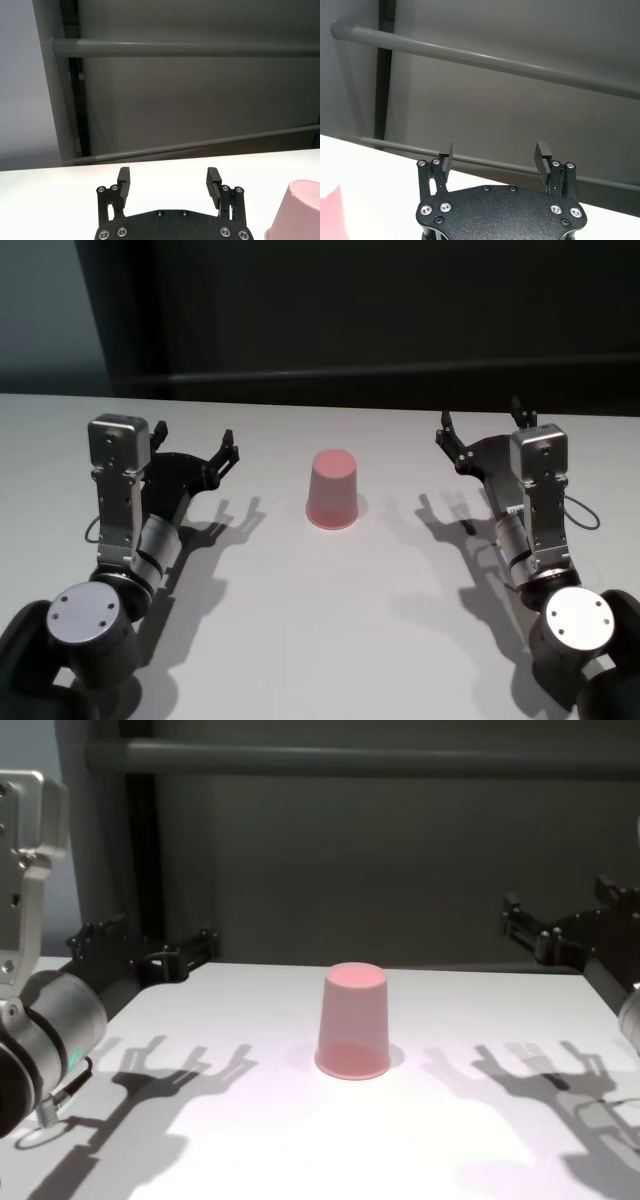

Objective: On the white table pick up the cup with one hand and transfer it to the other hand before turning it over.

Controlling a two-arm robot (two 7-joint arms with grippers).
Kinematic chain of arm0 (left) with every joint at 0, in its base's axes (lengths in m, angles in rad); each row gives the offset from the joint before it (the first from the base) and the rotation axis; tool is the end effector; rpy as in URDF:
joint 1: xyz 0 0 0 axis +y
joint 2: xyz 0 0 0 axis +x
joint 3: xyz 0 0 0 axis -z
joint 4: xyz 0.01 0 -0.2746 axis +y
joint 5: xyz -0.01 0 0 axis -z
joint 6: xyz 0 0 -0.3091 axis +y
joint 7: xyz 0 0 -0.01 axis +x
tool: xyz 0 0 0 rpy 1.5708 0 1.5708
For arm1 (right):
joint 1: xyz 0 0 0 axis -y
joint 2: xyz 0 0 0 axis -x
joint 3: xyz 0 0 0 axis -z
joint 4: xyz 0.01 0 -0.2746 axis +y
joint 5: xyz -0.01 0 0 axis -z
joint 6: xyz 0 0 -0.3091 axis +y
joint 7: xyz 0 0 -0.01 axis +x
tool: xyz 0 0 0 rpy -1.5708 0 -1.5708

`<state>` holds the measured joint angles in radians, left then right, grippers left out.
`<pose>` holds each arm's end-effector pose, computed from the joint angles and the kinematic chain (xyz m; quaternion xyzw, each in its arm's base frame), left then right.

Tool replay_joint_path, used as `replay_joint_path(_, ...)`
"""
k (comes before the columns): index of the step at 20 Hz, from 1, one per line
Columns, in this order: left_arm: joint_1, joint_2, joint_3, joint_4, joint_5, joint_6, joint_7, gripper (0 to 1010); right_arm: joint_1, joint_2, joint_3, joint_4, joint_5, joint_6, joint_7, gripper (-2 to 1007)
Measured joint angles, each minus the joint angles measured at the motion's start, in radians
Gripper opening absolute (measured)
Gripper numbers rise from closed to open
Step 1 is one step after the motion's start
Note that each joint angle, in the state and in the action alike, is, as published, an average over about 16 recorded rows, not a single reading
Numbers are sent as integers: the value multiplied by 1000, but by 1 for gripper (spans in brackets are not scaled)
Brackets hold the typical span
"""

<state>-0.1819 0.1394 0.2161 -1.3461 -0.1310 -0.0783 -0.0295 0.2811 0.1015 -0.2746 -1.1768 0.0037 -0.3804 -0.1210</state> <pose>0.3717 -0.0184 -0.2984 0.0120 -0.0177 0.6289 0.7772 0.3923 0.0405 -0.3123 0.0484 -0.1337 -0.6503 0.7462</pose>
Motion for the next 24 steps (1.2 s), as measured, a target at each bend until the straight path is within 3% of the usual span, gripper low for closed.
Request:
replay_joint_path(10, 0, 0, 0, 0, 0, 0, 0, 1001, -21, -5, 22, -20, 7, -1, 8, 1002)
replay_joint_path(24, 0, 0, 0, 0, 0, 0, 0, 1001, -20, -6, 21, -19, 10, -2, 10, 1002)
